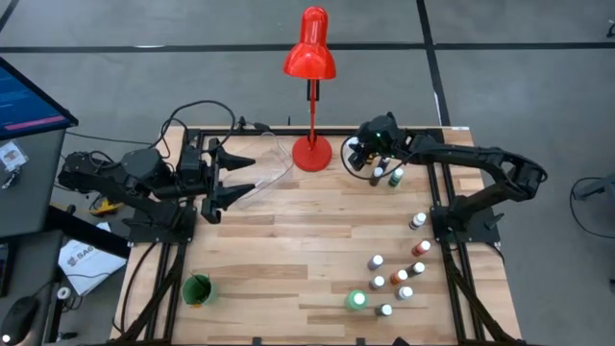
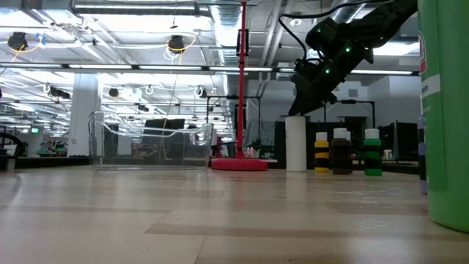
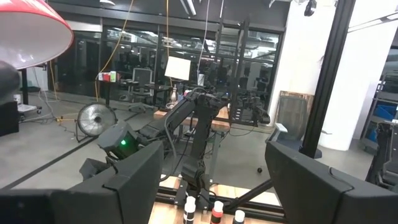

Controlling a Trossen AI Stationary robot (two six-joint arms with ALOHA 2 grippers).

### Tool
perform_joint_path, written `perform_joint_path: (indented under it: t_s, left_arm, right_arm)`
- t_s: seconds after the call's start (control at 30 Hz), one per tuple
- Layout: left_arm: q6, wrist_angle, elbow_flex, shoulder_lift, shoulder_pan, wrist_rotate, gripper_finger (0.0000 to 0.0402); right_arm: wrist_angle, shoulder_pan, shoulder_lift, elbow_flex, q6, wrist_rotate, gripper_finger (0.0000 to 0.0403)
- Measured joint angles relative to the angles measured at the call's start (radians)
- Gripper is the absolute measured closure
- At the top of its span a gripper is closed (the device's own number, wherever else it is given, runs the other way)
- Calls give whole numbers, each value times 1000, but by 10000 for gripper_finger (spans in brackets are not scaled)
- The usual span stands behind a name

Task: Pick & Place Paint Supplies
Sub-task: Put the white paint bottle into the transparent bin

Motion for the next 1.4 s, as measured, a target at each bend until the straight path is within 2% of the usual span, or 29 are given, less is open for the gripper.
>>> perform_joint_path:
  t_s: [0.07, 0.33, 0.57, 0.73, 0.9, 1.03, 1.13, 1.4]
  left_arm:
    - [0, 0, 0, 0, 0, 0, 128]
    - [0, 0, 0, 0, 0, 0, 128]
    - [0, -1, 0, 0, 0, 0, 128]
    - [3, -2, 0, 0, 0, 0, 128]
    - [4, -6, 0, 0, 0, 0, 128]
    - [3, -8, 0, -1, 0, 0, 128]
    - [4, -8, 0, -5, 0, -2, 128]
    - [4, -9, 0, -40, 0, -23, 128]
  right_arm:
    - [2, 9, 0, 0, -5, 5, 294]
    - [1, 12, 1, 0, 0, 5, 281]
    - [-14, 35, -22, -5, -1, 0, 293]
    - [0, 80, -51, -6, 36, 0, 293]
    - [28, 173, -58, -5, 109, 7, 292]
    - [40, 252, -60, 38, 139, 11, 292]
    - [39, 305, -60, 86, 139, 79, 292]
    - [22, 372, -27, 263, 129, 112, 291]
